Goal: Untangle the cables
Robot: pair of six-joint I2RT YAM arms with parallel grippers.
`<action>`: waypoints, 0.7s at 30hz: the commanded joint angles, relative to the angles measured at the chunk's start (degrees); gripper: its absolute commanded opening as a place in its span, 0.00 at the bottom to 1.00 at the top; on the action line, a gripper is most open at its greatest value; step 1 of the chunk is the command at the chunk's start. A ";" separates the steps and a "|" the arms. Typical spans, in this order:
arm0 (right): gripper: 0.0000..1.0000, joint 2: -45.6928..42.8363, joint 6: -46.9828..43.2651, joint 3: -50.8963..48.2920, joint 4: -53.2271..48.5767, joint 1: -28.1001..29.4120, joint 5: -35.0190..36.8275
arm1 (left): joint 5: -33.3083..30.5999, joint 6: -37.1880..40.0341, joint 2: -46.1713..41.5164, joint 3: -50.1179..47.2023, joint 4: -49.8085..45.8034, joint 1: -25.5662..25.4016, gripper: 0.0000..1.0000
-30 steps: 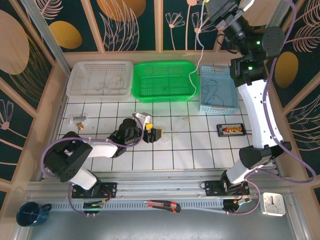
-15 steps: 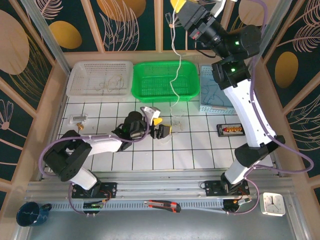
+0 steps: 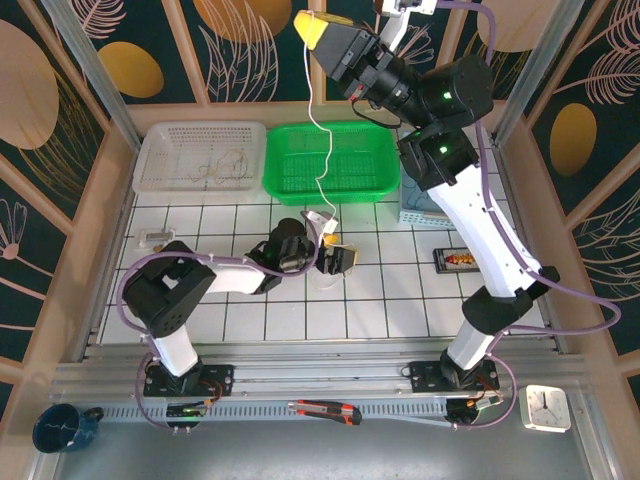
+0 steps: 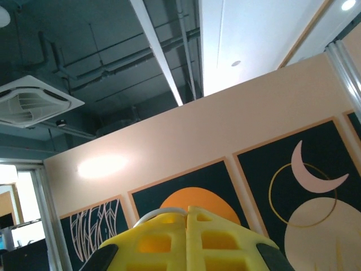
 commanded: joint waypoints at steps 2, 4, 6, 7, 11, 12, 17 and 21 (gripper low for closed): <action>0.00 0.45 -2.02 2.46 0.08 0.81 0.79 | 1.64 -1.09 2.99 1.89 3.66 -1.55 0.82; 0.00 0.37 -2.10 2.59 -0.25 0.77 0.79 | 1.13 -1.22 3.96 1.77 3.99 -1.85 0.77; 0.00 0.23 -2.43 2.77 -0.48 0.77 0.79 | 0.19 -1.53 4.56 1.35 4.62 -1.79 0.68; 0.00 0.14 -2.85 3.12 -1.04 0.77 0.87 | -0.61 -1.63 4.77 0.88 4.81 -1.85 0.61; 0.00 -0.42 -4.73 5.51 -3.17 -1.00 2.08 | -3.33 -1.57 4.87 -0.96 4.96 -1.85 0.33; 0.00 -0.75 -4.46 5.85 -3.05 -2.03 2.34 | -3.82 -1.52 4.71 -1.56 5.11 -1.83 0.32; 0.00 -2.09 1.21 7.43 0.43 -12.89 3.46 | -5.46 -1.19 3.72 -5.15 5.31 -1.83 0.25; 0.00 -2.63 7.93 8.03 4.12 -22.74 4.13 | -6.61 -1.18 2.88 -8.38 6.04 -1.85 0.20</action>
